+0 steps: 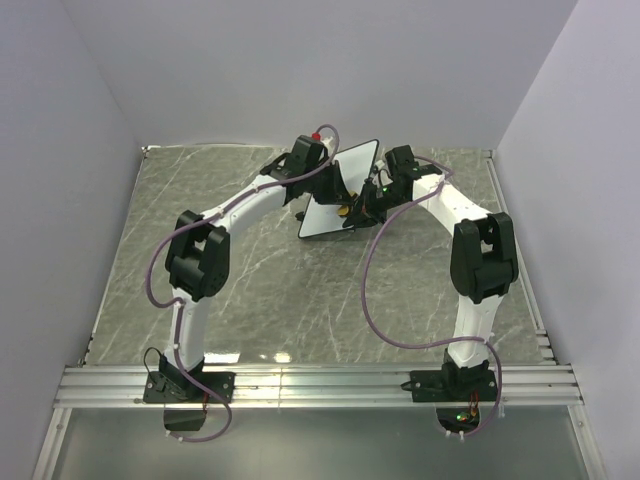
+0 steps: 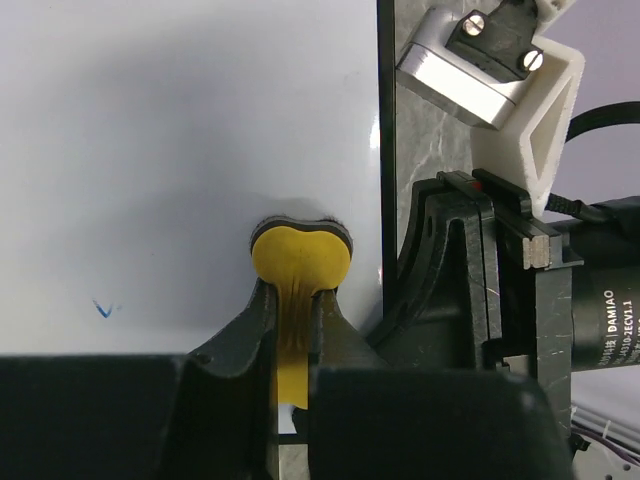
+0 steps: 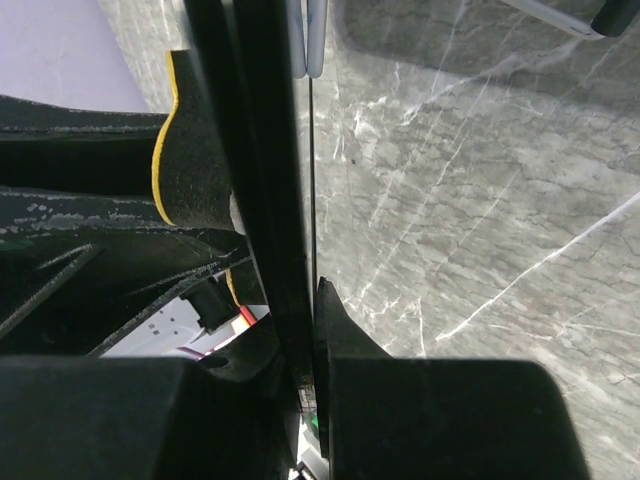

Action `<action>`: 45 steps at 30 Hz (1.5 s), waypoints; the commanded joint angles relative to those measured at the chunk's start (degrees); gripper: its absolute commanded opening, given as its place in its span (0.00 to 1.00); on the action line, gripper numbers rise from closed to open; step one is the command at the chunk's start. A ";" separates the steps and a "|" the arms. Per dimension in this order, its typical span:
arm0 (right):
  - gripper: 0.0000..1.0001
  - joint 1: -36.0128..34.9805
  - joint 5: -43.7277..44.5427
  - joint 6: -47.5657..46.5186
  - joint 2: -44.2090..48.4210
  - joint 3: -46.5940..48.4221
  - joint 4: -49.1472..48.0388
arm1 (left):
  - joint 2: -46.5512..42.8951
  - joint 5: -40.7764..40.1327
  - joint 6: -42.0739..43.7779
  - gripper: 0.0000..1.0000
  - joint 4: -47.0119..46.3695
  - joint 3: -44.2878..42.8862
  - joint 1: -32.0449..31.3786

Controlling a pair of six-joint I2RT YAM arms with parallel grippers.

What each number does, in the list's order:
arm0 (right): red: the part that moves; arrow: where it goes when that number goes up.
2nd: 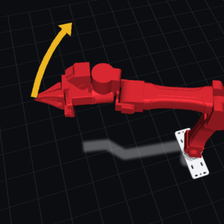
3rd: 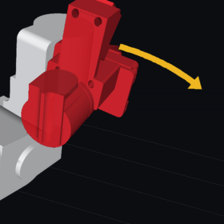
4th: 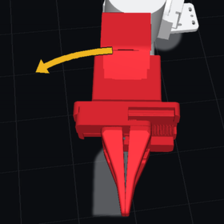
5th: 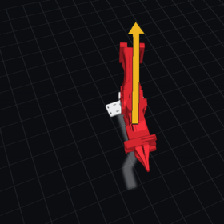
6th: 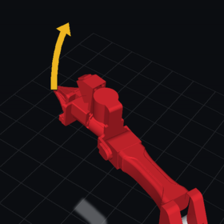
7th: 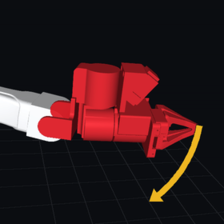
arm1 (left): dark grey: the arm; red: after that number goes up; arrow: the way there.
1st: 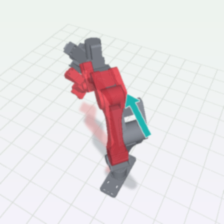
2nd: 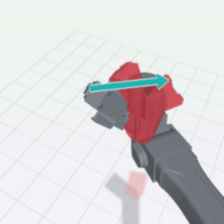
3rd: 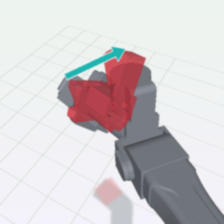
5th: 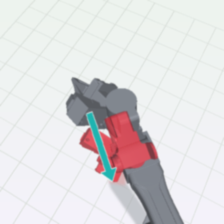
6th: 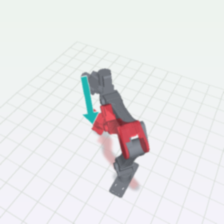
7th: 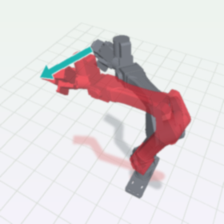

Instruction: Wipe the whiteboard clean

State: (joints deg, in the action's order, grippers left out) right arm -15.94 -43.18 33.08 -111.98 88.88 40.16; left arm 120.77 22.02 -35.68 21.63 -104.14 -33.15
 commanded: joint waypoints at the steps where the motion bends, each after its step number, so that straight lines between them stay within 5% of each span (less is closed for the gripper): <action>1: 0.00 -2.60 4.33 -2.14 -2.72 0.42 -4.92 | 1.83 7.51 -1.41 0.00 5.35 1.57 -4.21; 5: 0.00 -2.25 4.24 -2.06 -2.10 0.06 -5.18 | 3.77 5.75 -0.88 0.00 7.38 0.42 -3.42; 14: 0.00 -1.28 4.33 -2.49 0.36 -2.04 -4.74 | 2.80 7.07 -4.49 0.00 -4.31 16.42 5.28; 27: 0.00 -1.28 4.15 -3.28 0.71 -2.31 -4.57 | 10.28 6.53 -1.41 0.00 1.22 3.42 8.89; 35: 0.00 -1.02 3.63 -3.46 0.10 -3.19 -5.36 | 5.62 17.79 0.17 0.00 -0.89 0.08 3.97; 45: 0.00 -0.84 5.99 -2.67 -0.69 -0.99 -4.13 | -3.08 16.22 -7.47 0.00 -6.08 4.12 4.14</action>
State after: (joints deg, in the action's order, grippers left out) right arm -15.25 -44.18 32.10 -111.46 87.35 38.06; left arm 121.69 35.00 -39.86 16.34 -101.08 -28.77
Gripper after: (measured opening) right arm 0.099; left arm 0.102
